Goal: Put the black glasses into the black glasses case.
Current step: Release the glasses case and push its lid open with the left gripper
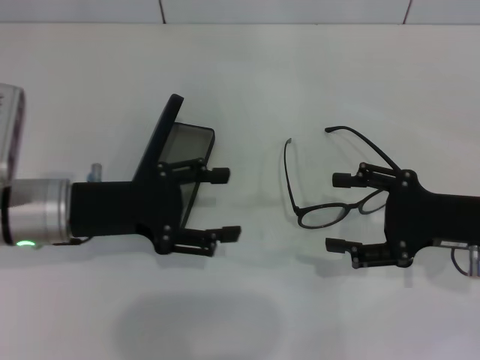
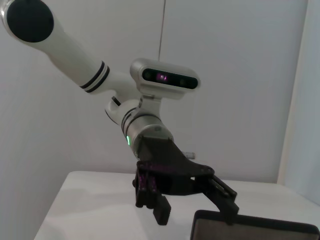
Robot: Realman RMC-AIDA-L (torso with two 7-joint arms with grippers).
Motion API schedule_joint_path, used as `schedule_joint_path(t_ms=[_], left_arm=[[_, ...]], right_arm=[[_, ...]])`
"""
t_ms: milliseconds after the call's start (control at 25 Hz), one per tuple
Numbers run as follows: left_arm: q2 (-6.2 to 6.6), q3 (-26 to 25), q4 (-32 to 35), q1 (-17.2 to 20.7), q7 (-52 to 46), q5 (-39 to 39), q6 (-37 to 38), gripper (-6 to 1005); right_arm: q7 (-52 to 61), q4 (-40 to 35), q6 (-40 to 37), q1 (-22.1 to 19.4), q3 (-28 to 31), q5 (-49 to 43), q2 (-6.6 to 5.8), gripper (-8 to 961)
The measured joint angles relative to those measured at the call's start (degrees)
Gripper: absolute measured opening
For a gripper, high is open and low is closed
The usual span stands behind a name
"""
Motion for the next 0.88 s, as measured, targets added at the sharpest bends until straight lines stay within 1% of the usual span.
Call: schedule_joint_path(t_ms=[40, 160, 280, 440, 520, 560, 640, 680, 720, 760, 800, 840, 880], left_arm=[[0.12, -0.2, 0.57, 0.45, -0.15, -0.06, 0.09, 872], [0.3, -1.93, 4.24, 3.45, -0.54, -0.15, 2.16, 871], [0.26, -2.89, 5.68, 4.85, -0.4, -0.17, 4.05, 871], [-0.08, -4.6, 5.84, 5.25, -0.7, -0.17, 4.38, 870], [-0.78, -8.05, 5.99, 4.82, -3.09, -0.17, 4.38, 870], [-1.12, -10.33, 6.48, 4.34, -5.65, -0.17, 4.33, 870], [-1.13, -13.78, 8.91, 2.86, -15.62, 0.59, 3.7, 870], [-1.13, -13.78, 8.91, 2.86, -15.62, 0.59, 3.7, 870], [0.03, -14.34, 13.62, 0.66, -31.09, 4.24, 1.84, 869], [0.16, -14.28, 14.53, 0.22, -33.57, 5.17, 1.46, 869], [0.39, -14.2, 17.71, -0.8, -40.72, 8.77, 0.3, 869], [0.26, -14.13, 20.33, -1.44, -44.45, 11.53, -0.39, 869], [-0.16, -14.07, 24.22, -2.24, -50.11, 16.36, -1.46, 869]], right_arm=[[0.02, 0.01, -0.03, -0.21, 0.08, -0.01, 0.01, 855], [0.03, 0.02, -0.23, -0.9, 0.22, 0.07, 0.02, 854], [-0.04, -0.01, -0.39, -1.08, 0.22, 0.29, 0.03, 855], [-0.38, -0.25, -0.32, -1.09, 0.21, 0.33, 0.29, 855], [-0.37, -0.81, -0.14, -1.09, 0.21, 0.35, 0.33, 855], [-0.32, -1.12, -0.09, -1.1, 0.2, 0.35, 0.35, 855], [-0.2, -1.4, -0.2, -1.15, 0.19, 0.3, 0.39, 855], [-0.19, -1.43, -0.32, -1.16, 0.17, 0.29, 0.4, 855], [-0.19, -1.44, -0.39, -1.17, 0.17, 0.28, 0.41, 855], [-0.18, -1.45, -0.43, -1.17, 0.17, 0.28, 0.41, 855], [-0.16, -1.45, -0.44, -1.17, 0.17, 0.27, 0.42, 855], [-0.14, -1.45, -0.45, -1.16, 0.17, 0.25, 0.42, 855], [-0.13, -1.46, -0.46, -1.16, 0.17, 0.2, 0.42, 854]])
